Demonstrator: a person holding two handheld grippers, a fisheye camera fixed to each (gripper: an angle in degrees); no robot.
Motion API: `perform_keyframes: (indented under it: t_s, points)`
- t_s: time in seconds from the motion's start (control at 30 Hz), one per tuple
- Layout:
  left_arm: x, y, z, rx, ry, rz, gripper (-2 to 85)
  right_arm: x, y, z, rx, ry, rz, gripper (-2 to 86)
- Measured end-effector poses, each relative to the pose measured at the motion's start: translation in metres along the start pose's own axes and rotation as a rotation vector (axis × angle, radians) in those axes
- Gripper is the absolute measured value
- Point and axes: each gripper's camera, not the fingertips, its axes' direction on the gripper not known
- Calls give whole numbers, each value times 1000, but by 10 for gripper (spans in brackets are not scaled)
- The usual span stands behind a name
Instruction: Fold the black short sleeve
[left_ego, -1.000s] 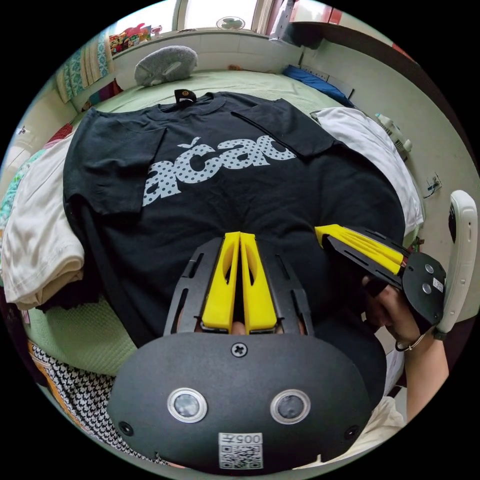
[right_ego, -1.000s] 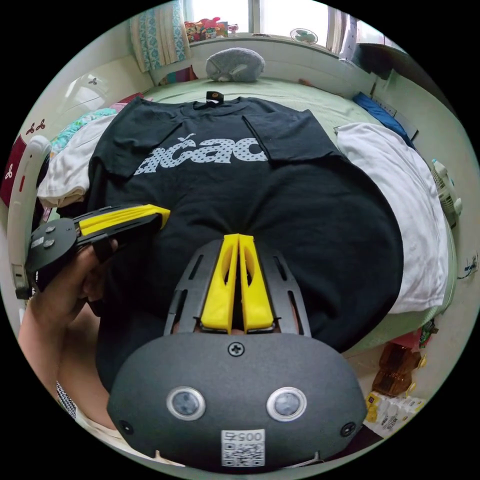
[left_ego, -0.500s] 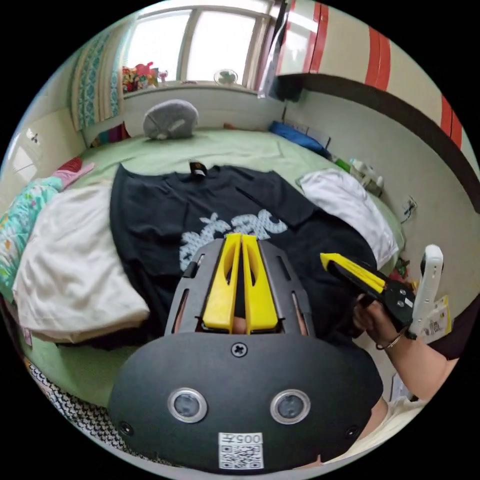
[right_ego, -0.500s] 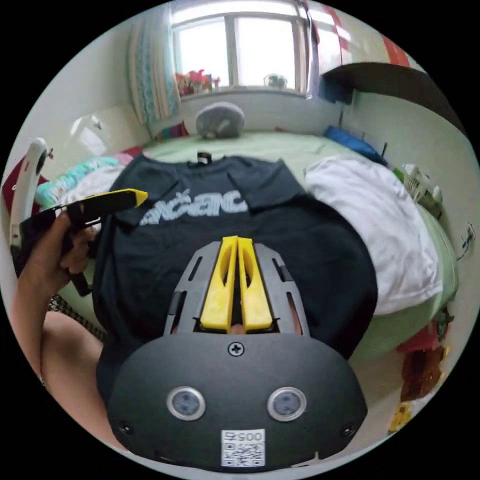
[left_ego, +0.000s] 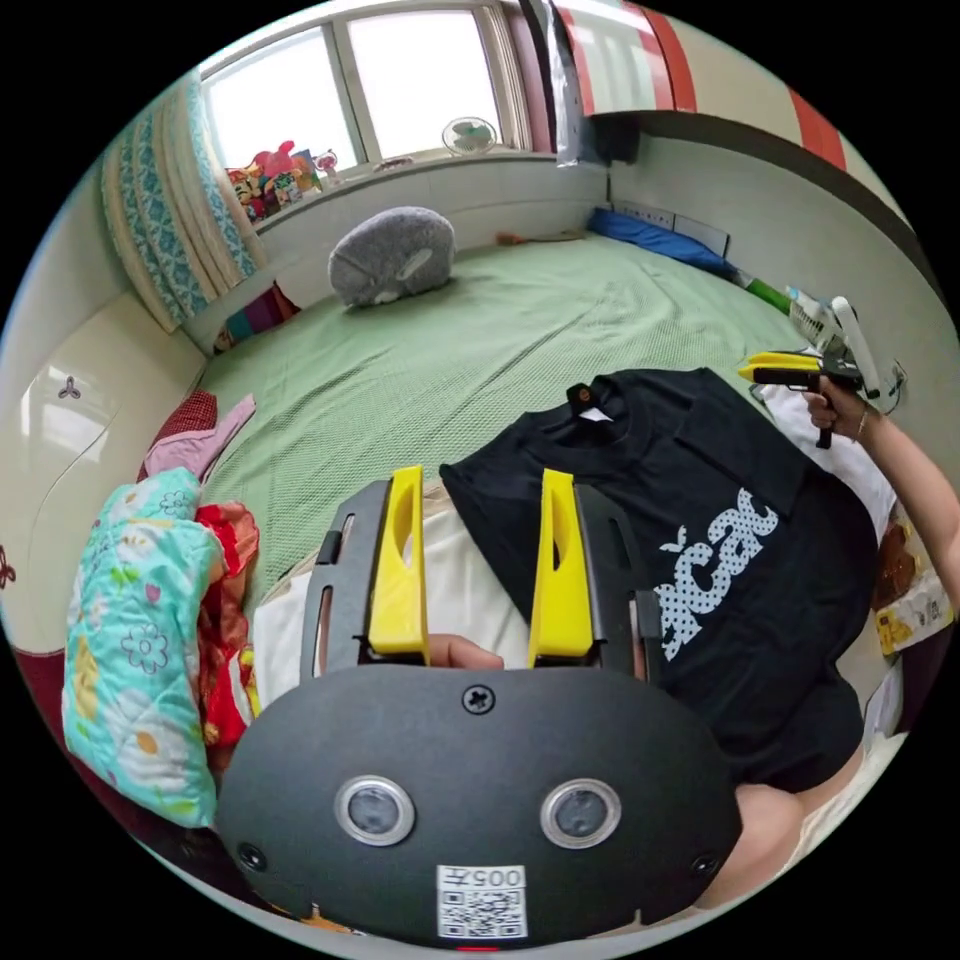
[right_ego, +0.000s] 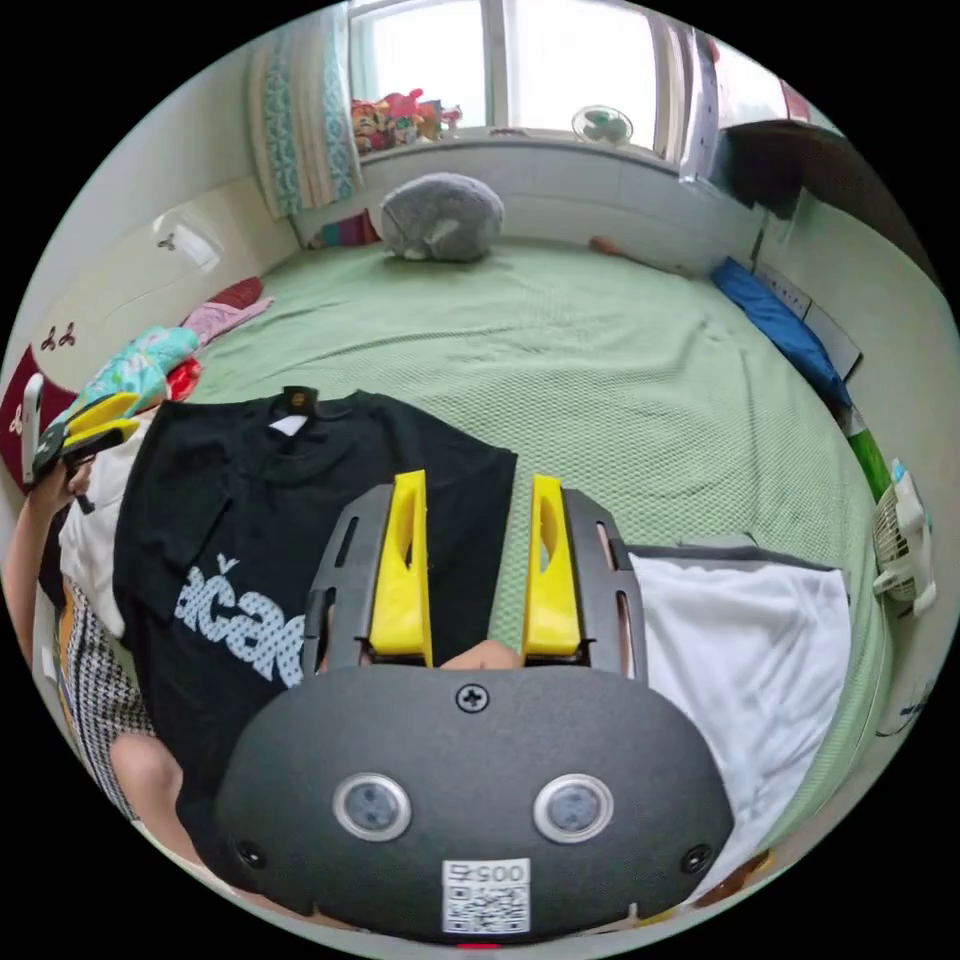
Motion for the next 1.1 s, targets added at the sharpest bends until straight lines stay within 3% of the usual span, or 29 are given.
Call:
perform_keyframes:
  t_s: [0.3, 0.47, 0.8, 0.9, 1.1]
  points:
    - [-22, -39, 40, -84, 101, -92, 155, 54, -46, 87, -174, -9, 143, 118]
    - [-9, -56, 56, -202, 20, -29, 149, 60, -51, 101, -169, 14, 138, 106]
    - [2, -72, 41, -233, -66, -30, 24, 82, -48, 98, -199, -80, 175, 13]
    - [12, -73, 28, -228, -125, 41, 15, 82, -49, 92, -258, -209, 122, -9]
    - [12, -75, -20, -101, -86, 4, 8, 73, -64, 9, -118, -4, 5, -14]
